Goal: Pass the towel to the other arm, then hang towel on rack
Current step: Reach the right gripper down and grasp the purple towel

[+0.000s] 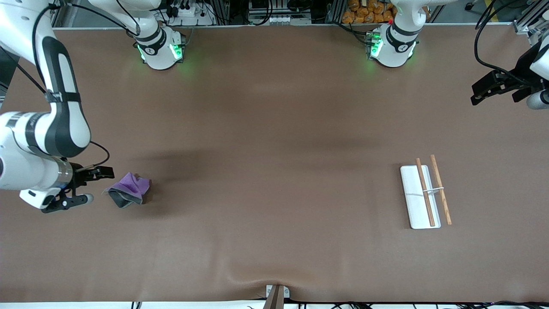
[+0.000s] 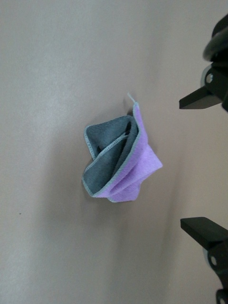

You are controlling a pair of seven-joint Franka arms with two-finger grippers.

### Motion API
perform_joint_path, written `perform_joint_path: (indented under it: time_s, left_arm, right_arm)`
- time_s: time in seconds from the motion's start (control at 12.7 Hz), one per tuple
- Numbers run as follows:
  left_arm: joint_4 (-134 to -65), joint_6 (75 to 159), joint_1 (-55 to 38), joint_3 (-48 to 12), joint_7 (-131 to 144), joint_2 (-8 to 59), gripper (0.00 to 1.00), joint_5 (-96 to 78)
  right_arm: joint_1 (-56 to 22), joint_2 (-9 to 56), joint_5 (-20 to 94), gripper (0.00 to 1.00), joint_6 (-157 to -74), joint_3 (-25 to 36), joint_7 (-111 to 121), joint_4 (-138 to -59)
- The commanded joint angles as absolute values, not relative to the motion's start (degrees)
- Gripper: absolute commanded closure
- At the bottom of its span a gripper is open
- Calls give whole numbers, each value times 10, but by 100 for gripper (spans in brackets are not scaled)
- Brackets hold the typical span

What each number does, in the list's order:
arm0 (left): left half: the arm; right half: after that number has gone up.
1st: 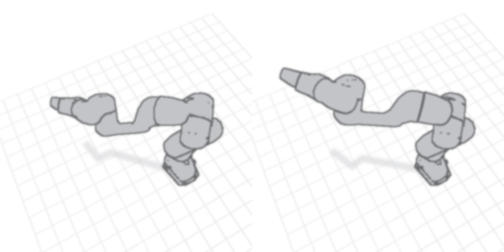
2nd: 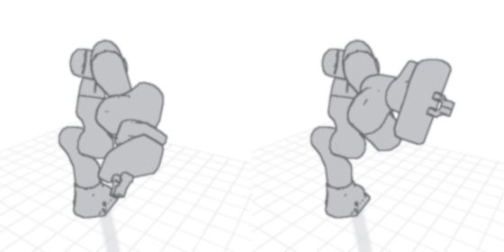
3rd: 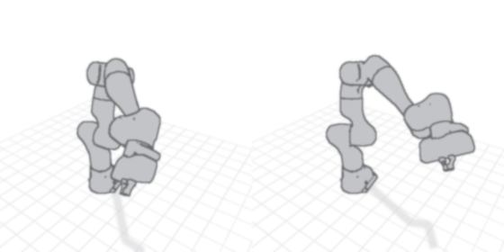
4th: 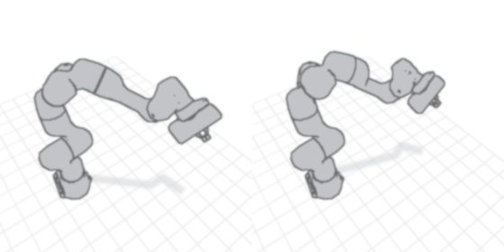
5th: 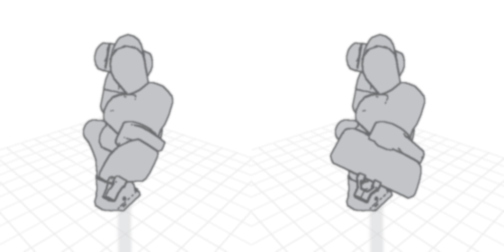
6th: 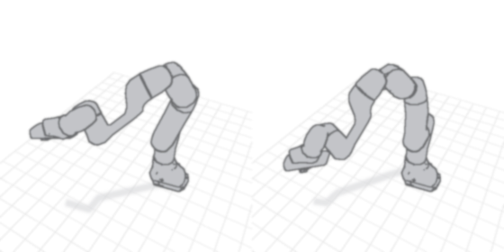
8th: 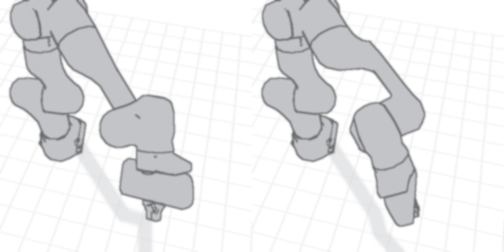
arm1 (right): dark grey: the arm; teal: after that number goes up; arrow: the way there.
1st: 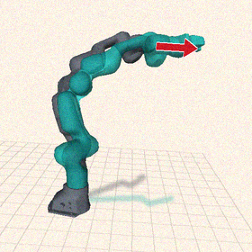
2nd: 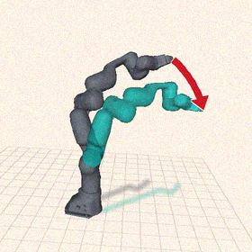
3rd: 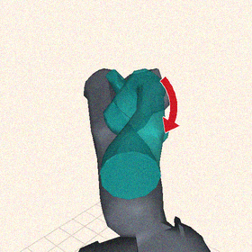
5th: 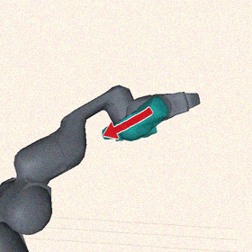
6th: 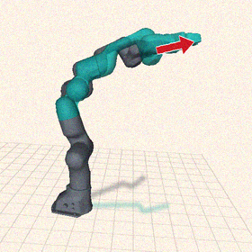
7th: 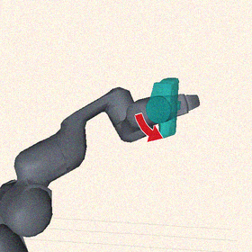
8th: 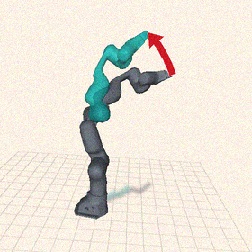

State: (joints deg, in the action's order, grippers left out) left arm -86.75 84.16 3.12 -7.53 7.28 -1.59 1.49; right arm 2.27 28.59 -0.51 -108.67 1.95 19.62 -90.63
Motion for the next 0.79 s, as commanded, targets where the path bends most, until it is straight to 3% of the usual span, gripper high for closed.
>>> perform_joint_path:
  time_s: [0.0,0.71]
  left_arm:
    - [-862,834,33,-78,66,-17,0,20]
    - [-863,834,33,-78,67,-16,0,20]
  right_arm:
    - [20,315,-16,0,-1120,17,257,-909]
    - [17,382,-17,0,-1182,17,336,-909]
